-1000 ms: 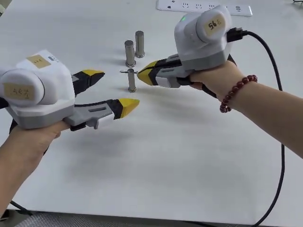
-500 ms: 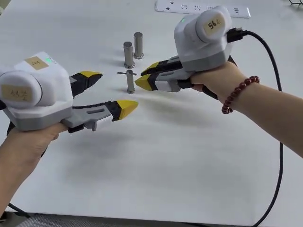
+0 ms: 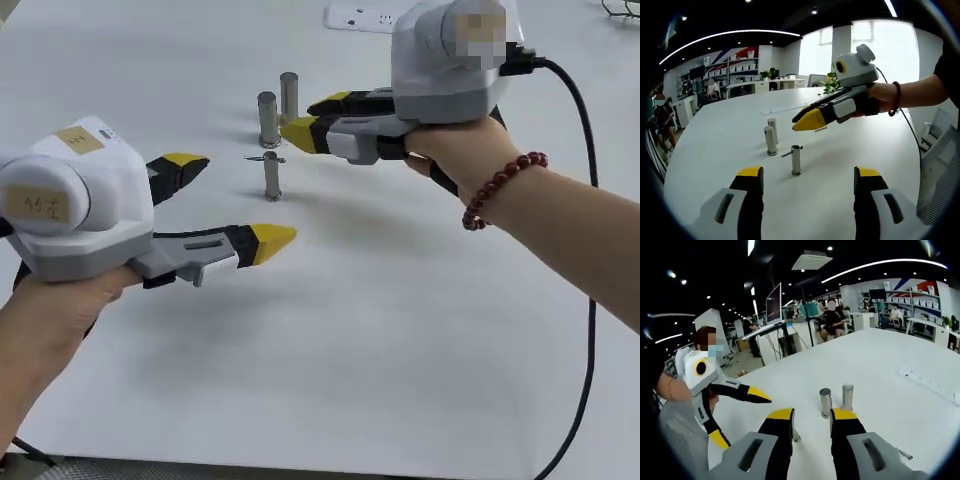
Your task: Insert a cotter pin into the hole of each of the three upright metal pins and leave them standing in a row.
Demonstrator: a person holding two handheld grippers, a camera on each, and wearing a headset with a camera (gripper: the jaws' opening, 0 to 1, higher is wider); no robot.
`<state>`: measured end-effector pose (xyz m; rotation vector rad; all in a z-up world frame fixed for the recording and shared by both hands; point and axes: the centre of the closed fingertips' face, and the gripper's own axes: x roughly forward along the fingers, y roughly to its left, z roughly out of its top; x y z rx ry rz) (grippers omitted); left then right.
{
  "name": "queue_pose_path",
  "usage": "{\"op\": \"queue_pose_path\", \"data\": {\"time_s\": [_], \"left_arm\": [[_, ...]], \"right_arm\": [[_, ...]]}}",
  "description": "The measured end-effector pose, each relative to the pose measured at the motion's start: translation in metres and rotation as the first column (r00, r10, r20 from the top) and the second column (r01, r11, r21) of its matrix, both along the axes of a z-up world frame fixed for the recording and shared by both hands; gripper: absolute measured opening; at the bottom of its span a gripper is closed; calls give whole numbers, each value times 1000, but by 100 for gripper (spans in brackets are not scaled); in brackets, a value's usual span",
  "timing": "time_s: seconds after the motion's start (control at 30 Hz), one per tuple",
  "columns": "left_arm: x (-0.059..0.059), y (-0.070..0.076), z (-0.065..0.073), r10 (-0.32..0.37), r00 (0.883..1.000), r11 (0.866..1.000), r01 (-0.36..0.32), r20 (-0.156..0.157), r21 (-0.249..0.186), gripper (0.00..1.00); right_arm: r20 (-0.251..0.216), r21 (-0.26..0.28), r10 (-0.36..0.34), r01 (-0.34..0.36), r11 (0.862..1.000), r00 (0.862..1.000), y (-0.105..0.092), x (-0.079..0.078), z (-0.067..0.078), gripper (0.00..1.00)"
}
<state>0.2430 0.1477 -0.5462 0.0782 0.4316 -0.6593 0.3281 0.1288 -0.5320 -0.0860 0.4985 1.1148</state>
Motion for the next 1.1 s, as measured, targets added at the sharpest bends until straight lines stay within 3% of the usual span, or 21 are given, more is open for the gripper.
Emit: {"op": "queue_pose_path", "data": {"time_s": [0.23,0.3,0.5,0.67,0.93,1.1], "left_arm": [[0,-2,4,-5,1000,1000,5,21,-7,80],[0,-1,4,-5,1000,1000,5,18,-9,83],[-1,-2,2,-12,1000,1000,12,14,-7,89],[-1,-2,1,-15,1000,1000,15,22,10,92],[0,-3,0,-16,1000,1000,16,18,-1,97],[0,-2,-1,-23,1000,1000,23,15,19,99]], "right_arm": [[-41,51,-39,41,998,998,12,20,-7,26],[-46,51,-39,42,998,998,16,16,-7,26],[-22,38,-28,29,999,999,24,19,-14,26],[-9,7,-5,5,1000,1000,32,27,-28,22],[14,-2,20,-20,1000,1000,39,31,-35,15],[14,0,18,-18,1000,1000,39,34,-38,13]]}}
